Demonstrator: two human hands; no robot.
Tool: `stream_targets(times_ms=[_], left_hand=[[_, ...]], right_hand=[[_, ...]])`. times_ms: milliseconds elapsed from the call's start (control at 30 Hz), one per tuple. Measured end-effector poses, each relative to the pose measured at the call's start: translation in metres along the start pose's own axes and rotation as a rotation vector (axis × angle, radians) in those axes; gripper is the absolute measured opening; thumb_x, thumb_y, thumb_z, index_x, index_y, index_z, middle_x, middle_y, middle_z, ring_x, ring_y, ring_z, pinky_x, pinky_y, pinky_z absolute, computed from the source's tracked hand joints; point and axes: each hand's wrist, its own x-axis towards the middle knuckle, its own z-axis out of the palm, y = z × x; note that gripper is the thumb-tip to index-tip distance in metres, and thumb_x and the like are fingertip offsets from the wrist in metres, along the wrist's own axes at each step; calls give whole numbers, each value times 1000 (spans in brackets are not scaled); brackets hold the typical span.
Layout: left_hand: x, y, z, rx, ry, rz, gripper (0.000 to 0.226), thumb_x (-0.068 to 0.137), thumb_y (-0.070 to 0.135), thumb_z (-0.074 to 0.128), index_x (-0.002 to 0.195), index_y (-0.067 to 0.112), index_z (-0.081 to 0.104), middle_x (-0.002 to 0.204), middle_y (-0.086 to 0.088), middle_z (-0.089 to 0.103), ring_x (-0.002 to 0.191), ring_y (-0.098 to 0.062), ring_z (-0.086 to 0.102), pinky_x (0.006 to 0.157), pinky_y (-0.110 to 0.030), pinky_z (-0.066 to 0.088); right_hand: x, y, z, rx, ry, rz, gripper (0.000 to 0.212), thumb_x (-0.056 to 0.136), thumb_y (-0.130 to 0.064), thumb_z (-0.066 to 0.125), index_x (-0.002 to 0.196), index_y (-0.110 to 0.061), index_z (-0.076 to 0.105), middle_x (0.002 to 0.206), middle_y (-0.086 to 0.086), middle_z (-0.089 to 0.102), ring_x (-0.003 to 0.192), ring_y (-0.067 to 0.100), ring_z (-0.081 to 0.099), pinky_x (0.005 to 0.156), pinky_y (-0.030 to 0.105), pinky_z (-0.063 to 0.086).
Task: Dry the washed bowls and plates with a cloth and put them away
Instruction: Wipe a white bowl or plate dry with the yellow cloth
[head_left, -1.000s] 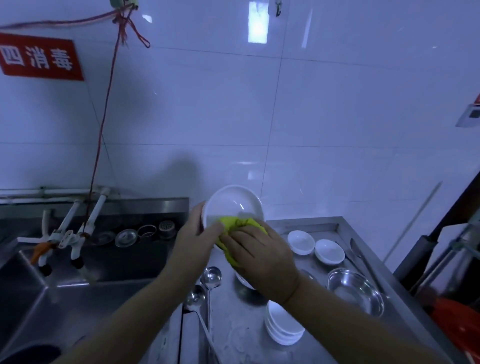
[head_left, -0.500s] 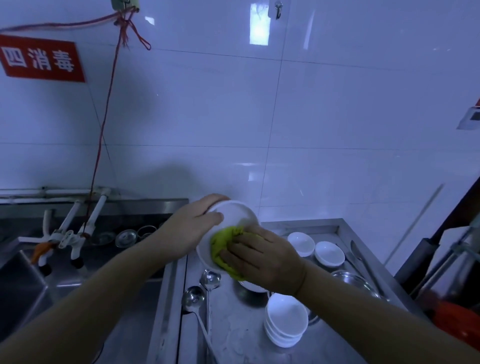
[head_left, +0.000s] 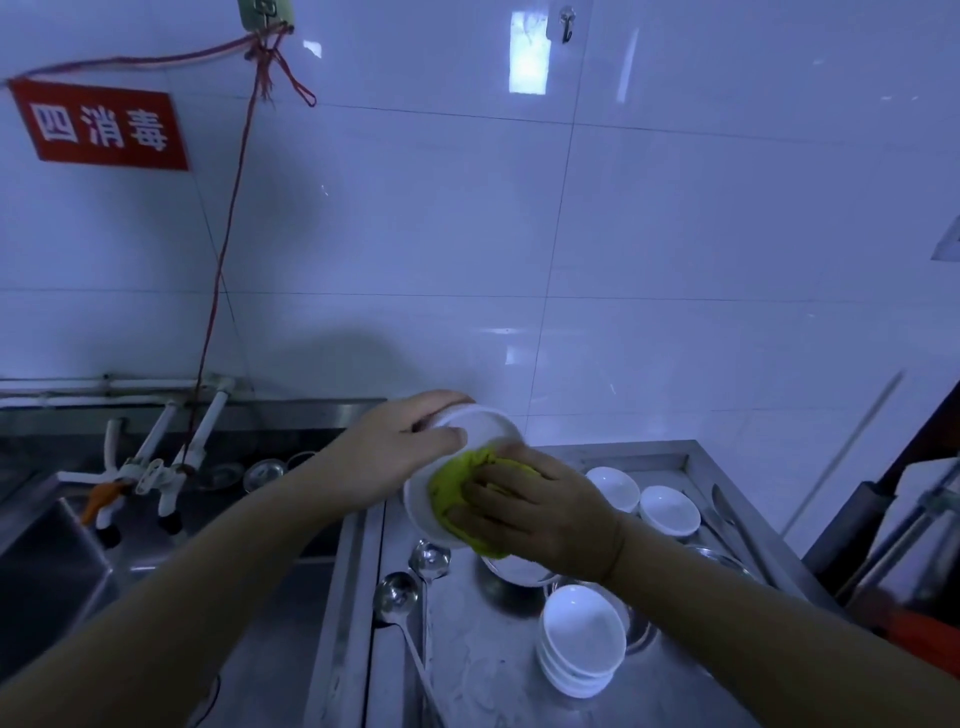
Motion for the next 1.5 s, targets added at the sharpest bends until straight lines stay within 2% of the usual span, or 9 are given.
stream_targets(times_ms=[267, 533, 600, 700, 800, 900, 1167, 1367, 1500], left_hand=[[0, -12, 53, -438, 597, 126, 23, 93, 20, 51, 100, 41, 57, 92, 21, 68, 82, 4, 63, 66, -10, 48], [-5, -5, 20, -47, 199, 30, 20, 79, 40, 49, 91, 51, 59, 93, 32, 64, 86, 12, 59, 70, -11, 44], [-1, -3, 16, -77, 166, -26, 19, 80, 38, 55, 95, 42, 65, 93, 17, 69, 83, 0, 65, 70, -21, 47], [-1, -9, 37, -279, 469, -36, 20, 86, 14, 61, 97, 30, 69, 90, 5, 72, 85, -15, 68, 68, -24, 52], [-7, -18, 68, -432, 568, 51, 36, 92, 7, 51, 114, 34, 59, 103, 9, 69, 94, -8, 65, 72, -18, 52], [-6, -19, 63, -417, 583, 101, 34, 97, 15, 45, 109, 44, 58, 105, 22, 66, 96, 4, 61, 73, -10, 48], [0, -6, 8, -2, -59, -16, 30, 82, 39, 53, 111, 39, 61, 102, 11, 68, 91, -8, 66, 77, -28, 54], [-10, -19, 60, -384, 451, -9, 27, 86, 28, 55, 110, 40, 57, 96, 7, 69, 86, -9, 66, 67, -23, 51], [-18, -23, 60, -395, 460, 19, 27, 90, 36, 45, 103, 56, 56, 104, 22, 63, 94, 1, 62, 68, -14, 50]], right_hand=[[34, -50, 14, 74, 176, 552, 29, 84, -9, 70, 112, -7, 66, 99, 10, 70, 89, 27, 64, 88, 39, 47], [-3, -3, -3, -32, 41, 15, 18, 82, -10, 76, 100, -11, 74, 92, 7, 72, 88, 25, 67, 92, 41, 49], [-3, -6, -3, -33, 21, 51, 13, 83, -9, 75, 96, -12, 76, 89, 7, 72, 85, 25, 67, 91, 40, 49], [8, -23, 0, -80, 17, 281, 13, 83, -13, 74, 96, -13, 76, 86, 3, 71, 79, 23, 66, 80, 36, 50], [23, -42, 4, -17, 76, 551, 21, 84, -12, 69, 105, -10, 72, 94, 4, 71, 81, 26, 62, 74, 35, 46], [26, -51, 6, 21, 88, 527, 26, 84, -12, 70, 110, -9, 68, 96, 7, 71, 85, 25, 63, 79, 36, 48], [-8, -2, -18, -13, -41, 2, 9, 86, -10, 71, 93, -11, 76, 87, 7, 71, 83, 25, 66, 92, 40, 48], [16, -26, -16, -15, -92, 408, 17, 86, -17, 65, 101, -16, 73, 88, 1, 69, 80, 23, 65, 76, 34, 51], [15, -49, -21, 269, -192, 490, 39, 84, -26, 59, 122, -16, 59, 109, 4, 65, 96, 23, 59, 86, 36, 45]])
